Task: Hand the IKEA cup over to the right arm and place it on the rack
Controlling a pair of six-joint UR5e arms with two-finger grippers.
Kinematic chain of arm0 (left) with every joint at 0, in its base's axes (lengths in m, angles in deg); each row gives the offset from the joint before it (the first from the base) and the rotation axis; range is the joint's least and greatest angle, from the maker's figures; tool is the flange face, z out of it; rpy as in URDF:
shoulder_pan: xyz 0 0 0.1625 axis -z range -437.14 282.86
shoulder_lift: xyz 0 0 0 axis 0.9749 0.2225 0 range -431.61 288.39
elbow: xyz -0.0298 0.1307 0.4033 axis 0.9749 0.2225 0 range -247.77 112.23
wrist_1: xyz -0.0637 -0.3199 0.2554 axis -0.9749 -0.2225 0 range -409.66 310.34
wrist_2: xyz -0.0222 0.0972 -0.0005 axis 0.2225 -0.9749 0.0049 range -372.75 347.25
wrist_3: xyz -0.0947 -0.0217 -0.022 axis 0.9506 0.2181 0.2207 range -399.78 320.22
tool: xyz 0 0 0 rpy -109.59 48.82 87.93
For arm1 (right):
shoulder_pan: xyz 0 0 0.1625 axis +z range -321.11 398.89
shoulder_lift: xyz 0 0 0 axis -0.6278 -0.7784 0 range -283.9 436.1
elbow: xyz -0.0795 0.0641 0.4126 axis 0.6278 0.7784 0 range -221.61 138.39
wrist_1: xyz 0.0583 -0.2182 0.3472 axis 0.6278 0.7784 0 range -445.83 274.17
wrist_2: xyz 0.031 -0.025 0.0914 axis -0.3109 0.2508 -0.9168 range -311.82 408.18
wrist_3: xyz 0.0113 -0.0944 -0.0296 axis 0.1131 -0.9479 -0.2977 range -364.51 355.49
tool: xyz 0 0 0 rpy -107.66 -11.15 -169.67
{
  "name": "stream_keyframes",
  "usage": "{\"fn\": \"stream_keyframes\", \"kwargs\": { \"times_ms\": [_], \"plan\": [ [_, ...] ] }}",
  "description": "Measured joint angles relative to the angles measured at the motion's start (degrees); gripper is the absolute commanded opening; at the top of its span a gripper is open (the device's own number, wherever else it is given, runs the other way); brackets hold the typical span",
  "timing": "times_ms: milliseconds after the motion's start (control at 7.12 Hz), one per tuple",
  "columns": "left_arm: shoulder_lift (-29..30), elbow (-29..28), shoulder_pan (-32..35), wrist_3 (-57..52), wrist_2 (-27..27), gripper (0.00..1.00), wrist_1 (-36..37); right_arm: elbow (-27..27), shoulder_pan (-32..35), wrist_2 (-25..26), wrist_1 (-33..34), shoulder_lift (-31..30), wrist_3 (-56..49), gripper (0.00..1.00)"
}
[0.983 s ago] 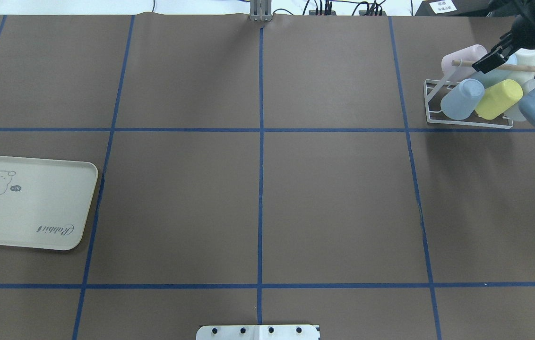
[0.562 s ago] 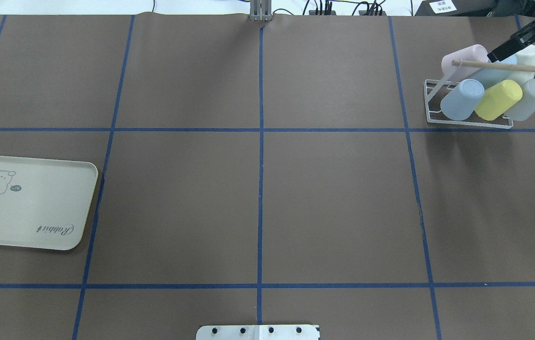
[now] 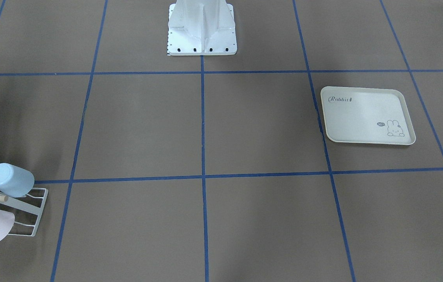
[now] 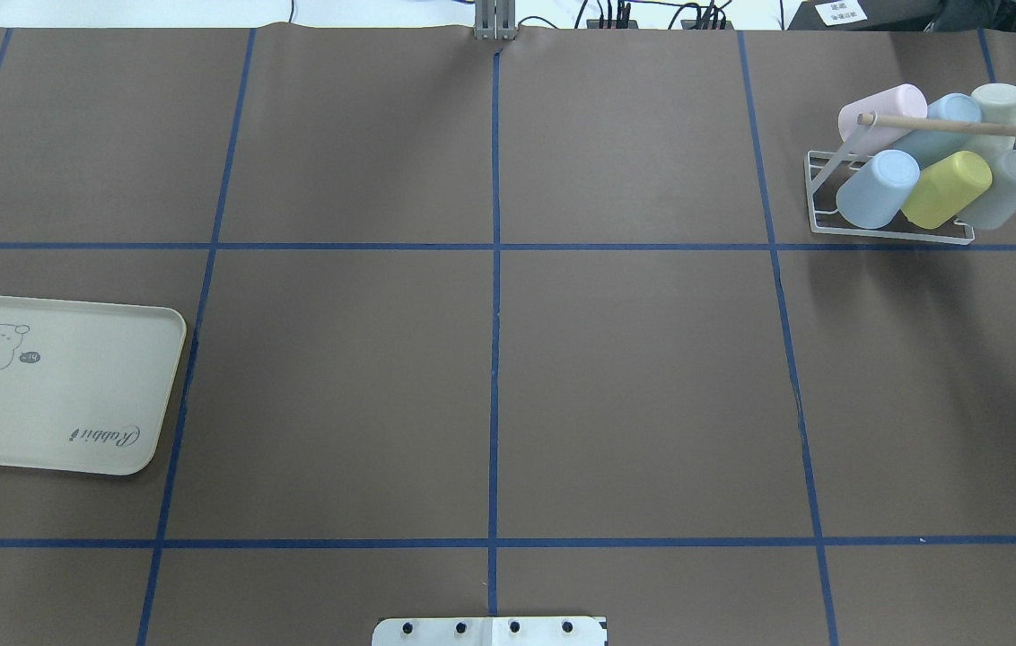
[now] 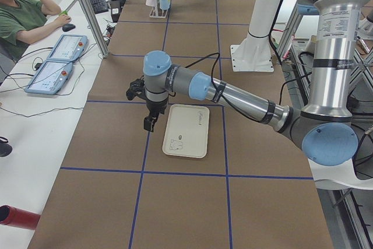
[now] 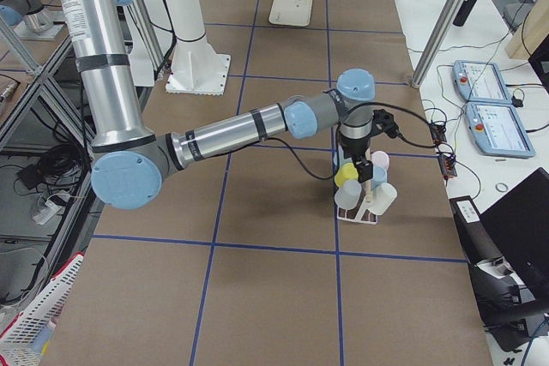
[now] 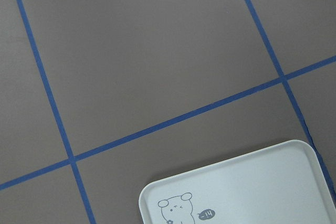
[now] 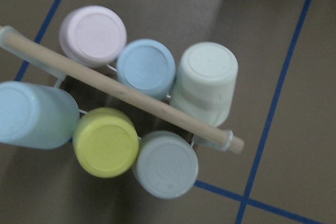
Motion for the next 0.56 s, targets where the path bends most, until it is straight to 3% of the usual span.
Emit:
{"fn": "stream_keyframes", "kwargs": {
  "times_ms": [562],
  "plan": [
    [-9.9,-0.6,7.4,-2.1,0.7,1.0,-1.5,-4.4,8.3,-3.4,-0.4,-16.6,-4.4,1.0]
  ]
}}
